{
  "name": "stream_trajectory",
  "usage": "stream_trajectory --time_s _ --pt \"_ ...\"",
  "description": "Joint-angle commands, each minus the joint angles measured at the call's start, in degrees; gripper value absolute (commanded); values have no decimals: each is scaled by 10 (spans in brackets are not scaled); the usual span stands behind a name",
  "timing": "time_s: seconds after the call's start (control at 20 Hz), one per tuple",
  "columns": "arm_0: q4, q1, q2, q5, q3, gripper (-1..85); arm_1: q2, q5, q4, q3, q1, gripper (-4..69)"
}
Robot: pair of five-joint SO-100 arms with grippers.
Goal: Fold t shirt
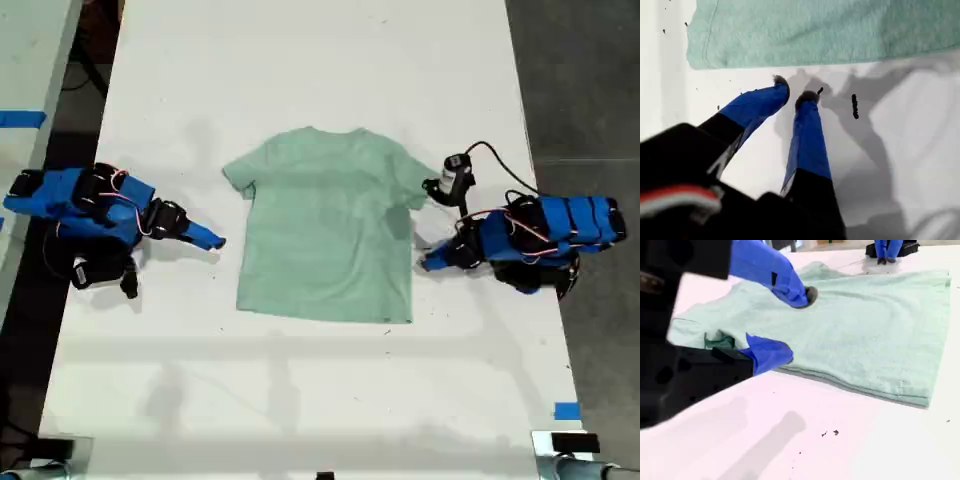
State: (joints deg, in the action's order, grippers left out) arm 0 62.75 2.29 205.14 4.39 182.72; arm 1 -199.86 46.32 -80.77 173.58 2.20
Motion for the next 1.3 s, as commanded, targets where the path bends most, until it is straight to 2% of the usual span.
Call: stream_trajectory --time_s 0.0,1.1,1.25 --pt "-9 2 3 -9 5 146 -7 8 14 32 1 62" --pt "-9 1 3 -9 5 146 -7 7 14 32 -4 61" --pt "-9 1 3 -9 5 146 -7 7 14 32 -133 56"
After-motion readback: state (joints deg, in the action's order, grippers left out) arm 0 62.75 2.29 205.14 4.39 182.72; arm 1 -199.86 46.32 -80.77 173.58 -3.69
